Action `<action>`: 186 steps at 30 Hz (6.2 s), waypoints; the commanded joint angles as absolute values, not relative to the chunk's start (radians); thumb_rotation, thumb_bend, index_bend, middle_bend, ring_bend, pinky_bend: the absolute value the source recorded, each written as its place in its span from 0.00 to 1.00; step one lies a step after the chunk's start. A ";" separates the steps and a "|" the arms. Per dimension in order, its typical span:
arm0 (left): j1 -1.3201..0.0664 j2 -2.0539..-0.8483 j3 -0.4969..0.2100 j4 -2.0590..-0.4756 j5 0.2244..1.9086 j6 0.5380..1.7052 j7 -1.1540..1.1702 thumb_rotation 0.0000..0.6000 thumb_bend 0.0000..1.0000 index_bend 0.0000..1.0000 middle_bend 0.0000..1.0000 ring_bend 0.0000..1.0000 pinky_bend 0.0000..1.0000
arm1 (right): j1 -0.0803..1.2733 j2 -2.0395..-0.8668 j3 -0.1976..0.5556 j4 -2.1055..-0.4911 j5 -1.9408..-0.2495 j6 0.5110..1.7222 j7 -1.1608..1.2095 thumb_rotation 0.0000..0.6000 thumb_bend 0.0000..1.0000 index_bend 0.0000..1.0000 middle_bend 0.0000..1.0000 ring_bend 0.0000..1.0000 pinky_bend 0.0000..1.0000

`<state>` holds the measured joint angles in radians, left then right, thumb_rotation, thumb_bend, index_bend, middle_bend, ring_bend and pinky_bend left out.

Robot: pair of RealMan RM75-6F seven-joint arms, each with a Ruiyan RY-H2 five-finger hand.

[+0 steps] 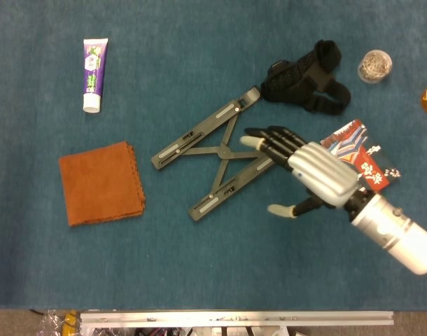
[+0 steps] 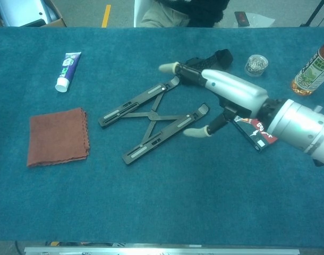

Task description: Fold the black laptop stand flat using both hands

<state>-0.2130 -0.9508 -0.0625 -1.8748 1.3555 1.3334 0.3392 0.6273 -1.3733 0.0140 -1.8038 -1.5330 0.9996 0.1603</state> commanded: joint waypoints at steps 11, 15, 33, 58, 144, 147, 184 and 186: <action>-0.286 -0.956 -0.055 -1.869 1.424 1.228 0.270 1.00 0.28 0.02 0.00 0.00 0.00 | 0.581 -1.344 -0.034 -1.746 -1.530 1.025 -0.098 1.00 0.16 0.00 0.04 0.00 0.05; -0.328 -0.957 -0.050 -1.859 1.452 1.161 0.232 1.00 0.28 0.10 0.00 0.00 0.00 | 0.582 -1.329 -0.042 -1.752 -1.511 1.000 -0.137 1.00 0.16 0.00 0.04 0.00 0.05; -0.515 -1.042 -0.055 -1.789 1.436 0.896 0.156 1.00 0.28 0.14 0.02 0.00 0.00 | 0.554 -1.386 -0.050 -1.715 -1.594 1.063 -0.295 1.00 0.16 0.00 0.04 0.00 0.05; -0.478 -1.020 -0.077 -1.780 1.426 1.079 0.114 1.00 0.28 0.10 0.02 0.00 0.00 | 0.613 -1.668 0.009 -1.539 -1.549 0.969 -0.384 1.00 0.16 0.00 0.04 0.00 0.05; -0.377 -0.876 -0.042 -1.844 1.499 1.193 0.095 1.00 0.28 0.03 0.00 0.00 0.00 | 1.029 -1.928 0.325 -1.055 -0.821 0.649 -0.462 1.00 0.21 0.00 0.25 0.00 0.05; -0.377 -0.876 -0.043 -1.845 1.501 1.193 0.096 1.00 0.28 0.03 0.00 0.00 0.00 | 1.037 -1.921 0.316 -1.061 -0.798 0.645 -0.472 1.00 0.21 0.00 0.25 0.00 0.05; -0.387 -0.891 -0.037 -1.856 1.534 1.183 0.112 1.00 0.28 0.03 0.00 0.00 0.00 | 0.932 -1.669 0.145 -1.584 -0.905 0.860 -0.398 1.00 0.22 0.00 0.26 0.00 0.05; -0.384 -0.884 -0.037 -1.863 1.534 1.187 0.117 1.00 0.28 0.03 0.00 0.00 0.00 | 0.942 -1.736 0.153 -1.521 -0.934 0.890 -0.413 1.00 0.23 0.00 0.26 0.00 0.05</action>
